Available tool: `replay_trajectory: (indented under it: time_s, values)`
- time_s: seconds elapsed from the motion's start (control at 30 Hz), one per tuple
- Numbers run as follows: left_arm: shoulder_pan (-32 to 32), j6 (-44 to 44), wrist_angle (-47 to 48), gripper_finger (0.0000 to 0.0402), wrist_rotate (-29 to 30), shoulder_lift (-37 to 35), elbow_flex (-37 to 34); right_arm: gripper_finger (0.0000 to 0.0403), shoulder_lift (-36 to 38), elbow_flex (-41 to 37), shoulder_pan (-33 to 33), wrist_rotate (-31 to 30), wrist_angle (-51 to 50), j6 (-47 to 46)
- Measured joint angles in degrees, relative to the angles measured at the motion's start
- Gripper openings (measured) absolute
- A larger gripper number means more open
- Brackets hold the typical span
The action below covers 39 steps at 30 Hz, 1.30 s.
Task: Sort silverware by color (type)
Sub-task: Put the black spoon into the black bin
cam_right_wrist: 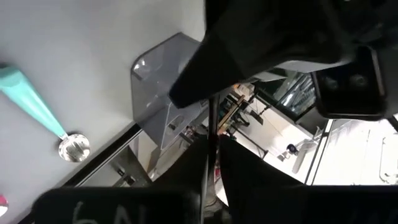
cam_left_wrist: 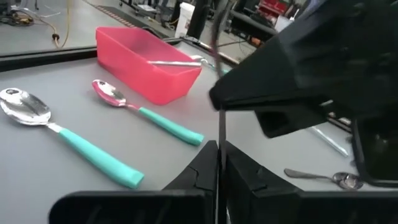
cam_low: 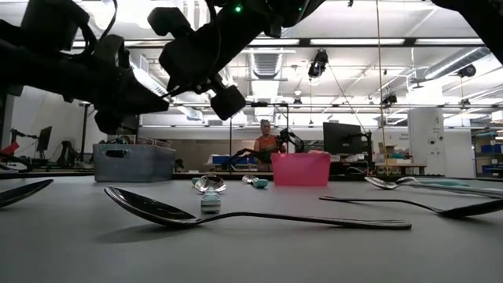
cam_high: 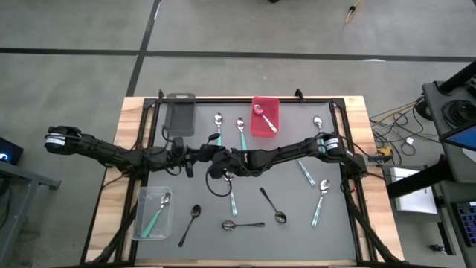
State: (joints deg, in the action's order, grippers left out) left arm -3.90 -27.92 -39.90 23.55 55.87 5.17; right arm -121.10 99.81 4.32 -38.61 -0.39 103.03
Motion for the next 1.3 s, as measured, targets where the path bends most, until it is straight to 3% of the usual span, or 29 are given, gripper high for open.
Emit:
replay_trajectory:
  time_s: [0.4,0.5,0.6,0.77,1.3]
  values:
    - [0.0,-0.7,-0.9,0.0,0.1,-1.2,0.0,0.0095,0.2,0.0,-0.2,-0.7,2.4,-4.5]
    - [0.0,-1.3,-2.1,0.0,1.7,-1.6,-0.1,0.0096,0.6,0.0,0.0,-2.5,2.6,-6.0]
    - [0.0,-0.8,-8.3,0.0,2.0,-2.6,-0.6,0.0097,0.9,0.0,0.3,-8.3,2.6,-8.0]
    - [0.0,2.6,-17.1,0.0,1.9,-4.8,-3.3,0.0089,1.8,0.0,0.7,-13.2,2.3,-21.4]
    - [-0.1,4.0,-17.3,0.0,4.5,-9.0,-4.6,0.0045,5.4,-0.1,1.0,-8.1,2.2,-52.5]
